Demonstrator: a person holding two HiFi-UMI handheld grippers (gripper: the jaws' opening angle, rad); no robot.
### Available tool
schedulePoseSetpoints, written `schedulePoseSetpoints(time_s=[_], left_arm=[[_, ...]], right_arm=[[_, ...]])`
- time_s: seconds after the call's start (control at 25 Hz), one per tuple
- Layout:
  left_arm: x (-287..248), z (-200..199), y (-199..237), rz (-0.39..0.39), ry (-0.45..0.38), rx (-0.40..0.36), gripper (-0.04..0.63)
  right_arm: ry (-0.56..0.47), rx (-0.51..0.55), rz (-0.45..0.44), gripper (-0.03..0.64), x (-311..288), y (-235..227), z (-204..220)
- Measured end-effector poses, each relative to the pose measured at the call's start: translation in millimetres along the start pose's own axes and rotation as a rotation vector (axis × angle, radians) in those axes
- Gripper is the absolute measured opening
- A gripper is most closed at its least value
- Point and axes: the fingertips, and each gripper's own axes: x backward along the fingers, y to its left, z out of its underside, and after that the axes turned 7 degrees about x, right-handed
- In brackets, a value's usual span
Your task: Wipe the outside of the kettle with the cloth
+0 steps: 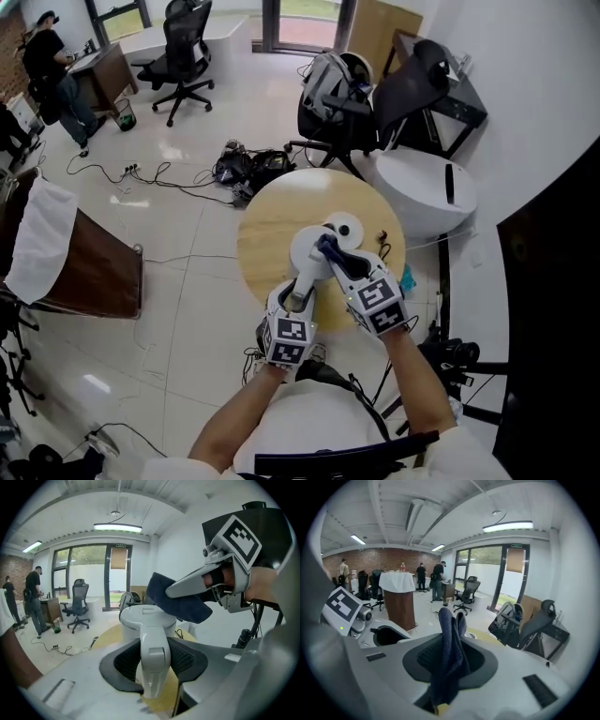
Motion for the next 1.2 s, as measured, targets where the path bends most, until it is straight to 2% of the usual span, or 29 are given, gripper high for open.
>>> schedulePoseSetpoints(time_s=[0.32, 0.56, 0.84, 1.2], left_arm=[[-2, 0, -2, -0.005, 0.008, 0.001, 0.156], [-1, 2, -2, -0.005, 0.008, 0.008, 0.156], [-1, 3, -1, -0.003, 0.004, 0.038, 0.156], [0, 3, 3, 0.012, 0.003, 0.042, 0.156]], right_arm=[[0.069, 0.147, -0.244, 0.084, -23, 58, -22], [0.106, 0.211, -0.326, 0.084, -50, 63, -37], [0.128, 0.178, -0.281, 0.086, -74, 25, -34], [0.132, -0.011, -0.128, 0.085, -64, -30, -5]])
